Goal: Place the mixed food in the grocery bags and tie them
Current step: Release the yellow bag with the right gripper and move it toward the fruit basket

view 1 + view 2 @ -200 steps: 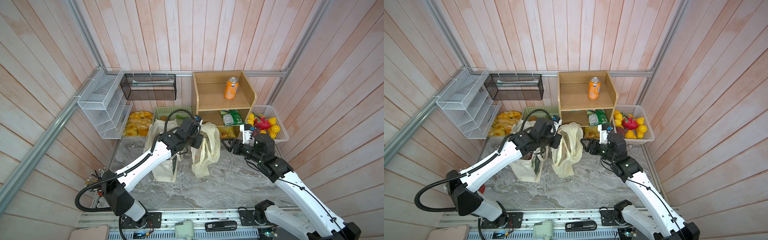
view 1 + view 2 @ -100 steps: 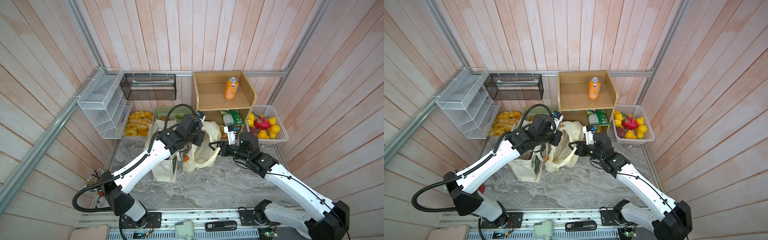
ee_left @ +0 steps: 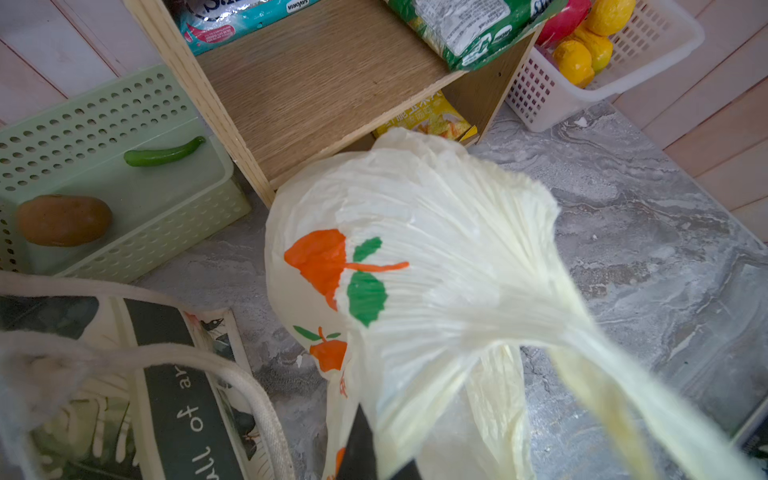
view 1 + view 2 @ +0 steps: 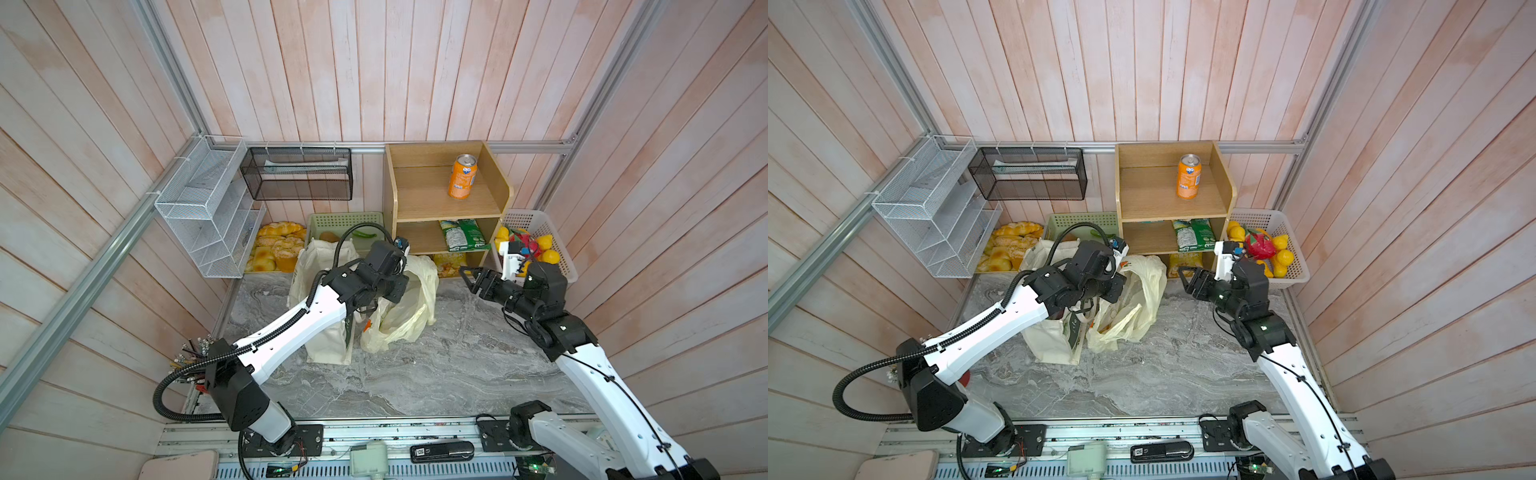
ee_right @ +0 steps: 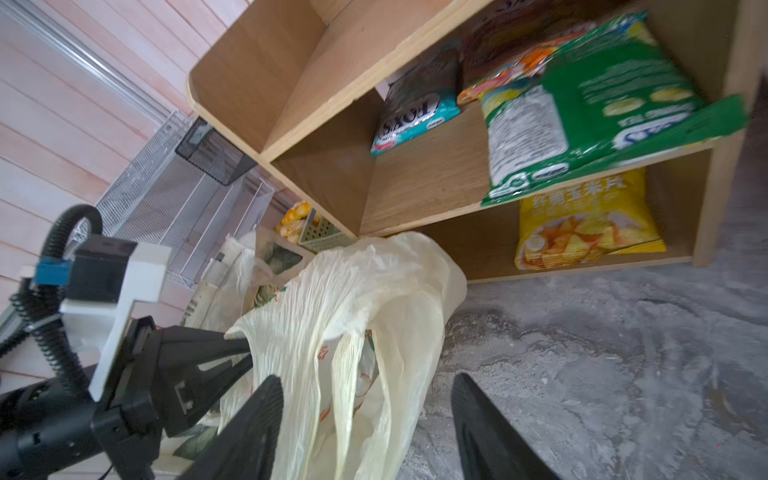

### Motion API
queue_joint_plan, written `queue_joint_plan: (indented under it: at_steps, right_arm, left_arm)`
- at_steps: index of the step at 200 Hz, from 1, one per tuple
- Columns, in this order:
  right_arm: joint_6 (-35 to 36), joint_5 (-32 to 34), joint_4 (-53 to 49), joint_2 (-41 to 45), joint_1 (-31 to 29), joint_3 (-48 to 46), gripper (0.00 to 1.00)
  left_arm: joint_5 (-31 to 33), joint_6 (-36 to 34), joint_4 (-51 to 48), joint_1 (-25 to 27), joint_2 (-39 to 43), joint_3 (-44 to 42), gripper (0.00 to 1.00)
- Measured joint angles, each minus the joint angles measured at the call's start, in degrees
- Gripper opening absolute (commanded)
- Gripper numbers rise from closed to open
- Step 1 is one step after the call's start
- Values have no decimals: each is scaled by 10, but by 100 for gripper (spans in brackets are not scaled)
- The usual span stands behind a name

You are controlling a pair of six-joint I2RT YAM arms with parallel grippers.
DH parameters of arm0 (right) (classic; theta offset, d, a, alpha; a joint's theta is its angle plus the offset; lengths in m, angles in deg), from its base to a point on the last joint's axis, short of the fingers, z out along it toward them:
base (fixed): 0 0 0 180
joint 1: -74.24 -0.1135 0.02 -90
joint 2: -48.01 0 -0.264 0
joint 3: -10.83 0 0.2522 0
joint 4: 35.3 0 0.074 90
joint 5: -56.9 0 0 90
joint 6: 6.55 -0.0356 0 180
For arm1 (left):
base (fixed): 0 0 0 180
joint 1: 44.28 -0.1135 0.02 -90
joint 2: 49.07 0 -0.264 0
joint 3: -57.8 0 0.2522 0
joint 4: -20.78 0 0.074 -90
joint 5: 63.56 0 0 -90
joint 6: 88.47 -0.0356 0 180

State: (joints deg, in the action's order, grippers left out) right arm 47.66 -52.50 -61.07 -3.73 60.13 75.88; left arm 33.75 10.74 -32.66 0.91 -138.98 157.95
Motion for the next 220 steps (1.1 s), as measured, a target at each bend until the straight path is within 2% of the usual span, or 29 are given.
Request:
queue_joint_plan:
  at_steps: [63,109,132,159,220]
  right_arm:
    - [-29,-17,-5,14,114,-64,66]
    - [-42,-19,11,-10,223,-66,66]
    - [-48,-21,27,-63,271,-57,66]
    - [-50,-33,43,-152,302,-18,65]
    - [-12,-49,32,-410,310,213,63]
  left_arm:
    - [-71,57,101,0,25,-98,0]
    - [-84,91,152,0,43,-120,0]
    - [-85,98,170,0,49,-121,0]
    - [-89,105,192,0,50,-132,0]
    - [-102,114,209,0,50,-148,0]
